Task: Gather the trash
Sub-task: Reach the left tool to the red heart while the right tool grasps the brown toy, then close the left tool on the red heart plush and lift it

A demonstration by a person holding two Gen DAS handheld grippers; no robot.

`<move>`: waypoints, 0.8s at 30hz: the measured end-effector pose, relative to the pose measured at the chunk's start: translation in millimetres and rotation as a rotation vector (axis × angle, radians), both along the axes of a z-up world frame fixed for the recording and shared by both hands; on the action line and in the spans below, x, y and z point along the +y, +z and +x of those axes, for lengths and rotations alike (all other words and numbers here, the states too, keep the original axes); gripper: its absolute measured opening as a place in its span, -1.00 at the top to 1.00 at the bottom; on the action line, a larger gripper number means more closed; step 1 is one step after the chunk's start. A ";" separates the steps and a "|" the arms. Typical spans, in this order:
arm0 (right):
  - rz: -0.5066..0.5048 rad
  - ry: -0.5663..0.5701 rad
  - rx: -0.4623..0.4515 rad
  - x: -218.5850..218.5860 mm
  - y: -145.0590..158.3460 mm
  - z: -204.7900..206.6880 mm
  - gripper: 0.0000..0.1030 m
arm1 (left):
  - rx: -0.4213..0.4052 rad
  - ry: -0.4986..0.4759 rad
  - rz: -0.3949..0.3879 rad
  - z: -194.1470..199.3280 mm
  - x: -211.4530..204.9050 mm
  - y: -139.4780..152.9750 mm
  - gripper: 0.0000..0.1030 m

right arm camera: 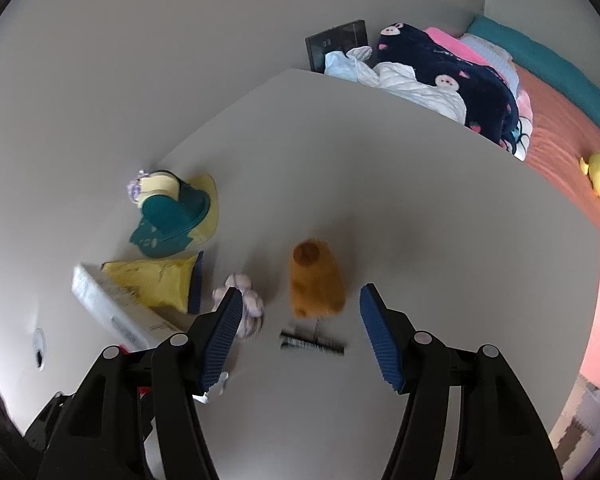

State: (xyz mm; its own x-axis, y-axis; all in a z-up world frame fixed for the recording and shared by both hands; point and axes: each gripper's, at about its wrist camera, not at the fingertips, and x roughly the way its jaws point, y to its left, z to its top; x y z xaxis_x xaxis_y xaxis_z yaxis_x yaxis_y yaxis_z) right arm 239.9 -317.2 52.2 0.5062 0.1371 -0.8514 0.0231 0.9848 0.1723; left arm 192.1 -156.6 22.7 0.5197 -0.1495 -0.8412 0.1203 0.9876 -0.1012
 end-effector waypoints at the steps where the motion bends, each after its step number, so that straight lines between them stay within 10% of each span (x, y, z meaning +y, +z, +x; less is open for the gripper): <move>1: -0.008 0.003 0.004 2.5 -2.2 4.0 -0.02 | 0.002 -0.003 -0.003 2.3 -0.8 0.1 0.02; 3: -0.024 0.006 0.021 4.9 -8.4 11.0 0.34 | 0.009 -0.004 -0.027 6.5 -0.1 0.7 0.02; 15: -0.004 -0.012 0.012 -3.8 -11.3 4.0 0.34 | 0.043 0.041 -0.126 25.0 1.1 4.2 -0.15; 24: 0.026 -0.008 -0.009 -13.7 -1.6 -17.8 0.34 | 0.014 0.029 -0.114 18.8 1.3 5.2 0.10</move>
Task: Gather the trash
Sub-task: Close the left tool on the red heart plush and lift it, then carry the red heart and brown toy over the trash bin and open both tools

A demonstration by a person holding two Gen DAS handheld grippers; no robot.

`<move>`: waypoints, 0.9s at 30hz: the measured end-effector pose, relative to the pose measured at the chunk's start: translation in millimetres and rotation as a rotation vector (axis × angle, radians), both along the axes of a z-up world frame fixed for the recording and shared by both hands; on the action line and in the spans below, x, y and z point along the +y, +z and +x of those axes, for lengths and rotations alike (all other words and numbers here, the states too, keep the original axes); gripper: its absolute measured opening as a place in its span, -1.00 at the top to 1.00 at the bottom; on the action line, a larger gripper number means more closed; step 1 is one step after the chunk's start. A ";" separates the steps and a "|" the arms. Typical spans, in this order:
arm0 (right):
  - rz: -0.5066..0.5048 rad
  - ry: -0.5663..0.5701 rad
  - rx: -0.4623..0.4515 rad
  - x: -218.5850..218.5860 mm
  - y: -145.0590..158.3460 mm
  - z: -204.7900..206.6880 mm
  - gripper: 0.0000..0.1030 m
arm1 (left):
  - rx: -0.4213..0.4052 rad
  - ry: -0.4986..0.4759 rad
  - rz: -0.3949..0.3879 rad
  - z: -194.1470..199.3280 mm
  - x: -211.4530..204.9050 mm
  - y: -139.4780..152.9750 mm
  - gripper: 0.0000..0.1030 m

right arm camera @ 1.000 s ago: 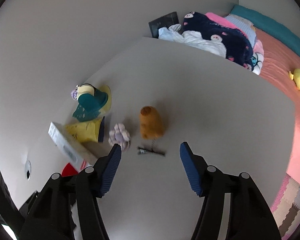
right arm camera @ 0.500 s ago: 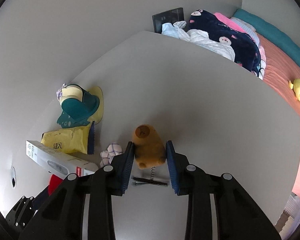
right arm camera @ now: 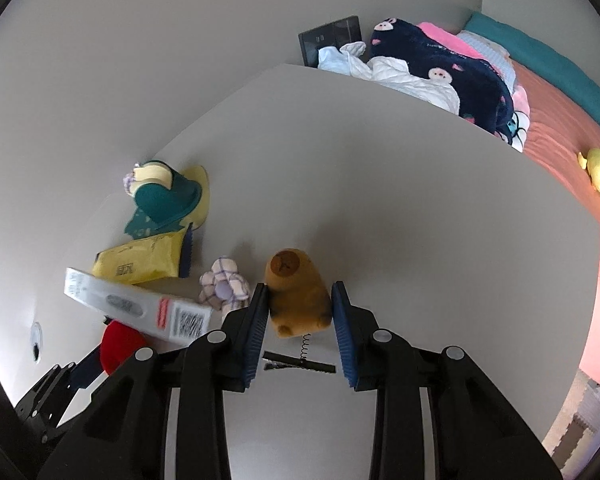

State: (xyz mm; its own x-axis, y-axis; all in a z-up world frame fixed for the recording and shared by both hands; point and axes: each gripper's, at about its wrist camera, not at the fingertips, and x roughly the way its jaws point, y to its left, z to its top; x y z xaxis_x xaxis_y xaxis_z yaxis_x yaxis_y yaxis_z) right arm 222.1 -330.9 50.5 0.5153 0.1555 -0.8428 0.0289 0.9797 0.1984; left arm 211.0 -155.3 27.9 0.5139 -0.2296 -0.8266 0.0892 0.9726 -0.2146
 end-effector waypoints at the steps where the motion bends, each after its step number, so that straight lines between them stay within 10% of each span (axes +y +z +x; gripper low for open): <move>1: 0.006 -0.002 -0.005 -1.5 2.0 -3.3 0.34 | -0.008 0.001 0.001 -3.4 1.2 2.7 0.10; 27: 0.051 -0.139 -0.183 -109.4 77.3 -199.2 0.34 | -0.182 -0.246 0.017 -164.9 -111.7 66.0 0.10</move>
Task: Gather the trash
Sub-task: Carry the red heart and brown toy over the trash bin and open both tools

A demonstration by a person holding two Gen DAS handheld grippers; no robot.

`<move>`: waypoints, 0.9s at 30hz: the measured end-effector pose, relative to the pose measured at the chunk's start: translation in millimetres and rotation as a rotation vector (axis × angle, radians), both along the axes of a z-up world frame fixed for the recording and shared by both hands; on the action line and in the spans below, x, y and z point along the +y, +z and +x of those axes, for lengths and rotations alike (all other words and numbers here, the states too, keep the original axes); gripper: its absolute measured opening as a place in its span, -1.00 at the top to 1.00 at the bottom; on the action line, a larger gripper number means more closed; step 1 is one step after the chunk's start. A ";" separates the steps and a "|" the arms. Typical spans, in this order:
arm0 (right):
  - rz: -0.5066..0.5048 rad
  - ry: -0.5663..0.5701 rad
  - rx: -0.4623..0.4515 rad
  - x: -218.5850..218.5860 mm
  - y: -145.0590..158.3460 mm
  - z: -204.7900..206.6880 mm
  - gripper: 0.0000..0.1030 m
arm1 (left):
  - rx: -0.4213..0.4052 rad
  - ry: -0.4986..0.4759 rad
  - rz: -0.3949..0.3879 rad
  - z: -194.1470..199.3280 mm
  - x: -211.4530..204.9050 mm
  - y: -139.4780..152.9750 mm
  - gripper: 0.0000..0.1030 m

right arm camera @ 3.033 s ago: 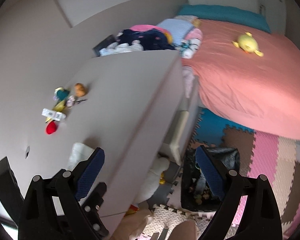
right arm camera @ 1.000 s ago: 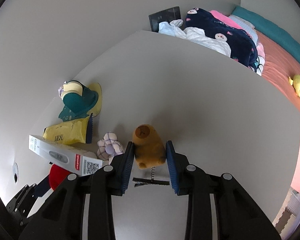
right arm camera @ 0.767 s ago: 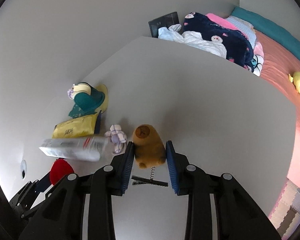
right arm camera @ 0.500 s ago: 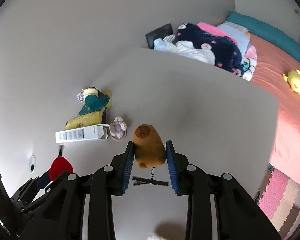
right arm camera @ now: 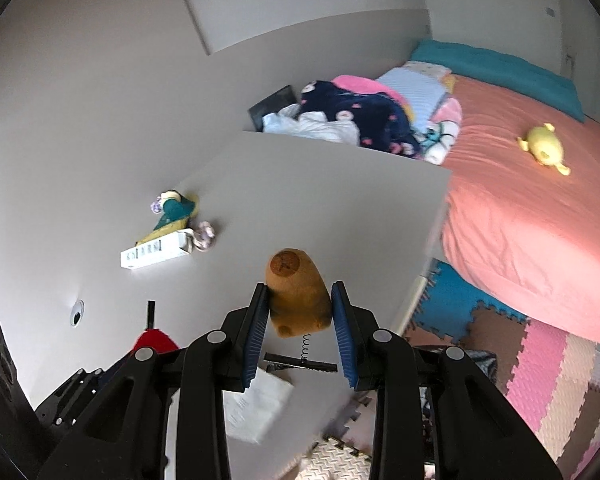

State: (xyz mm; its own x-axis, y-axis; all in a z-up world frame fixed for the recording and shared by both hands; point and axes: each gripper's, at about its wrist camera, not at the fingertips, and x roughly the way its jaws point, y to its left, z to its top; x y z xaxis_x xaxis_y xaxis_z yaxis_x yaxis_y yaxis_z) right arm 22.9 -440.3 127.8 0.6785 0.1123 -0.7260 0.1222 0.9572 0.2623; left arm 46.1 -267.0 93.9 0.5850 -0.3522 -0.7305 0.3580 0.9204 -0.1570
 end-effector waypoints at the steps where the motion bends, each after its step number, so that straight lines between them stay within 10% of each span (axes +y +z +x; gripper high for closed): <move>1: 0.001 -0.007 -0.001 -5.9 -0.4 -7.8 0.34 | -0.001 -0.011 0.002 -6.1 -6.1 -0.8 0.10; 27: 0.027 -0.303 0.125 -167.1 -91.4 -154.8 0.34 | 0.106 -0.381 0.136 -120.0 -201.7 -87.0 0.10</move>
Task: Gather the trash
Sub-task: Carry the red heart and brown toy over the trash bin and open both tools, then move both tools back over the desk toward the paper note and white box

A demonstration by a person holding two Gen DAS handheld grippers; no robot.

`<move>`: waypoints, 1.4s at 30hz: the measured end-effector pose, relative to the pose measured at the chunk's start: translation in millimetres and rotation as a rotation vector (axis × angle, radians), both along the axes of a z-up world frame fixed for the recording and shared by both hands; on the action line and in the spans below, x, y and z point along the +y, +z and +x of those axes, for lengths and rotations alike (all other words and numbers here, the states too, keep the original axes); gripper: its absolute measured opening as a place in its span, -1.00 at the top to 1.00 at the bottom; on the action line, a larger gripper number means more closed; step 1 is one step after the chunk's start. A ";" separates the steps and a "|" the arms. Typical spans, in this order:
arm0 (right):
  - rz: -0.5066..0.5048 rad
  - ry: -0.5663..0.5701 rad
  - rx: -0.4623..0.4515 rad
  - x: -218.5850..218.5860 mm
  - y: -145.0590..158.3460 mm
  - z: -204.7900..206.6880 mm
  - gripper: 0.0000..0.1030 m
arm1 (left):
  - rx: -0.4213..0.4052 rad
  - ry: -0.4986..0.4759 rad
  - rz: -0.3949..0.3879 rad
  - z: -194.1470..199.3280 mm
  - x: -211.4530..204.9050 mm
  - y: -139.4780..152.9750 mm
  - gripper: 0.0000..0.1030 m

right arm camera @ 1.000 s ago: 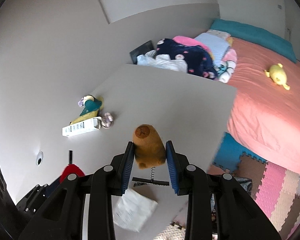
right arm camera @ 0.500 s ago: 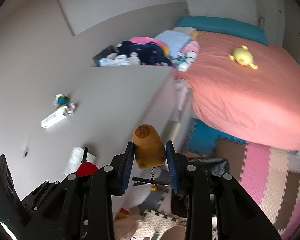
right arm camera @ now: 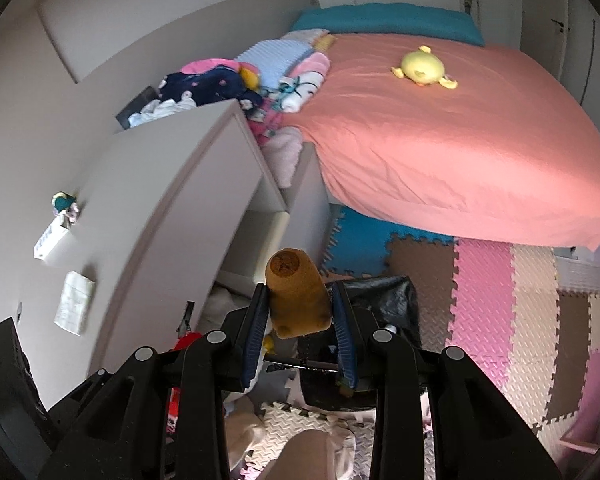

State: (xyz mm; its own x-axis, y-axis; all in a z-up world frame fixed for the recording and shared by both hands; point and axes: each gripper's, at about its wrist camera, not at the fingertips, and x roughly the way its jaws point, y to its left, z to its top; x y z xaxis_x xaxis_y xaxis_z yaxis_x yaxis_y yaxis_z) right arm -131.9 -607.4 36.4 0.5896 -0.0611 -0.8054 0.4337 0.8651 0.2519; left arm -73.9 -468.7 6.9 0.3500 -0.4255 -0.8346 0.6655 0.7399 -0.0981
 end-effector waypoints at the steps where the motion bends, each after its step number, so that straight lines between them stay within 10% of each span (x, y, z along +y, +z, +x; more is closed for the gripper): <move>1: 0.003 -0.003 0.006 -2.6 -3.0 -0.1 0.34 | 0.007 -0.006 0.001 -0.7 -2.9 -3.2 0.10; 3: 0.010 -0.009 0.020 -7.0 -10.1 -0.7 0.33 | 0.015 -0.013 -0.006 -2.2 -6.1 -6.5 0.09; 4: 0.009 -0.020 0.028 -9.7 -12.7 -1.5 0.10 | 0.015 -0.012 -0.010 -2.8 -7.0 -6.8 -0.10; 5: 0.004 -0.047 0.045 -13.6 -15.7 -2.5 -0.21 | 0.013 -0.008 -0.005 -3.0 -7.8 -6.9 -0.73; 6: -0.003 -0.081 0.055 -17.3 -17.9 -4.2 -0.82 | -0.008 0.003 0.000 -4.5 -7.6 -5.3 -0.87; 7: -0.012 -0.116 0.048 -21.6 -18.7 -6.7 -0.90 | -0.042 0.013 -0.002 -8.6 -7.3 -3.9 -0.88; 11: -0.016 -0.190 0.065 -34.4 -23.2 -10.9 -0.90 | -0.127 0.009 0.064 -10.4 -10.8 -2.4 -0.88; 29: 0.031 -0.147 0.056 -22.5 -20.3 -0.7 -0.90 | -0.052 0.053 0.024 4.5 7.2 -2.6 -0.88; 42: 0.039 -0.012 -0.035 39.6 17.1 33.9 -0.93 | -0.096 0.186 0.006 43.1 84.7 25.1 -0.88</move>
State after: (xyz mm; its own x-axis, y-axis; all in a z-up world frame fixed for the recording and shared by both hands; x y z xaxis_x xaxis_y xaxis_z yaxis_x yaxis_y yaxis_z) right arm -98.0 -567.8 53.5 0.6169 -0.0372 -0.7861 0.4346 0.8489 0.3009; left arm -30.8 -384.0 31.9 0.5000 -0.3408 -0.7962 0.5234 0.8514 -0.0358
